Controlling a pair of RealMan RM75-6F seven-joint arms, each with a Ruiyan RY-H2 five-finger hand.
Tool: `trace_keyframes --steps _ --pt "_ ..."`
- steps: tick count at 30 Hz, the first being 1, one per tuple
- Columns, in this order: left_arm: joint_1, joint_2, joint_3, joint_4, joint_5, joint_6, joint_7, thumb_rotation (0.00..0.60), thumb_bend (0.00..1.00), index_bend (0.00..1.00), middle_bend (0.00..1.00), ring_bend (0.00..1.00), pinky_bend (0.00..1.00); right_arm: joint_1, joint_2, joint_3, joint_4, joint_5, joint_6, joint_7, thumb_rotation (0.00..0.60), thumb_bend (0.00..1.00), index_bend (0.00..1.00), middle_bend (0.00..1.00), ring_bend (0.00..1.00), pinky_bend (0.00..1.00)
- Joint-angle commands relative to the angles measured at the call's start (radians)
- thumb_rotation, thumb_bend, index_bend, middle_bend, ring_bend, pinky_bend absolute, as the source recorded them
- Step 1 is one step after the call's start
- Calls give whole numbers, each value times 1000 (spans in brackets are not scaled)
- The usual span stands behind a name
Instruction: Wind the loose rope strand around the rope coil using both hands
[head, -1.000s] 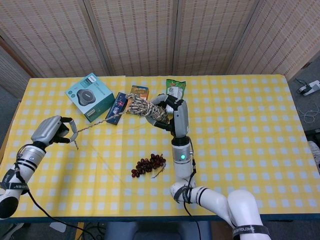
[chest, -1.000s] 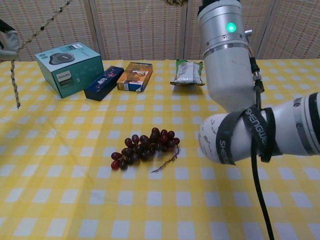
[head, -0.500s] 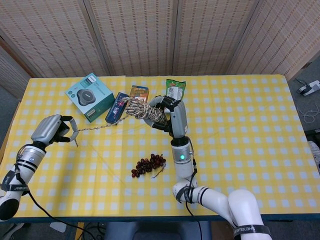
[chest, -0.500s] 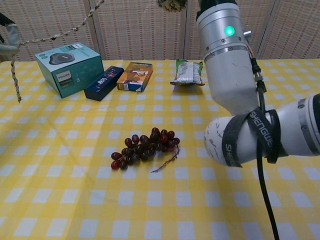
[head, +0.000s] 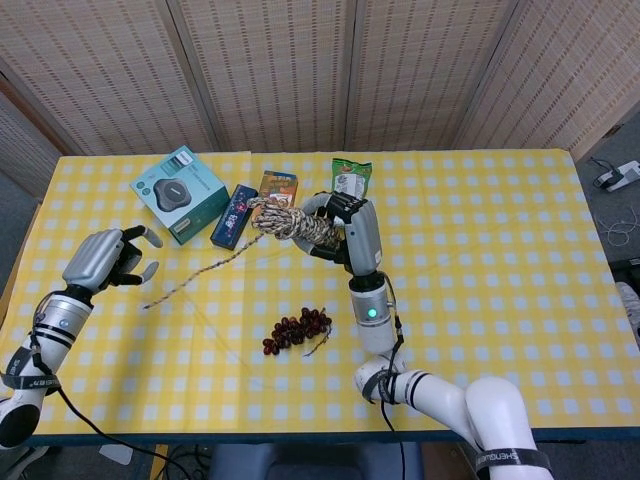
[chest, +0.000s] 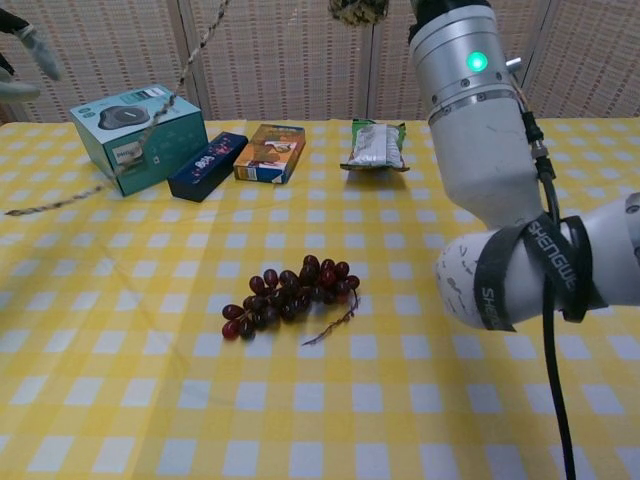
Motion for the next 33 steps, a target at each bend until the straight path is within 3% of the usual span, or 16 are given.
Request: trace_keyframes --steps 1,3,6,9,21,33 --pt "3 -2 1 1 4 5 -3 600 329 210 661 614 871 -18 26 -18 -23 -11 -5 -13 600 258 911 720 627 691" --pt "6 -2 3 4 9 7 -5 600 326 160 561 532 833 -33 47 -32 -47 -16 -12 -19 600 258 912 721 628 691" --pt "14 -5 3 8 5 18 -7 600 323 120 412 395 670 -56 82 -55 -88 -27 -24 -39 600 259 914 722 630 691" --pt "26 -8 7 16 -2 39 6 600 323 126 345 325 547 -83 128 -84 -139 -41 -41 -67 600 259 914 723 631 691" --pt "115 -56 70 90 31 220 178 600 319 202 335 316 481 -201 334 -164 -387 -70 -88 -148 600 259 917 727 635 691" --pt "271 -156 151 169 85 448 325 600 317 209 332 311 420 -259 444 -175 -508 -77 -113 -177 600 259 917 728 637 691"
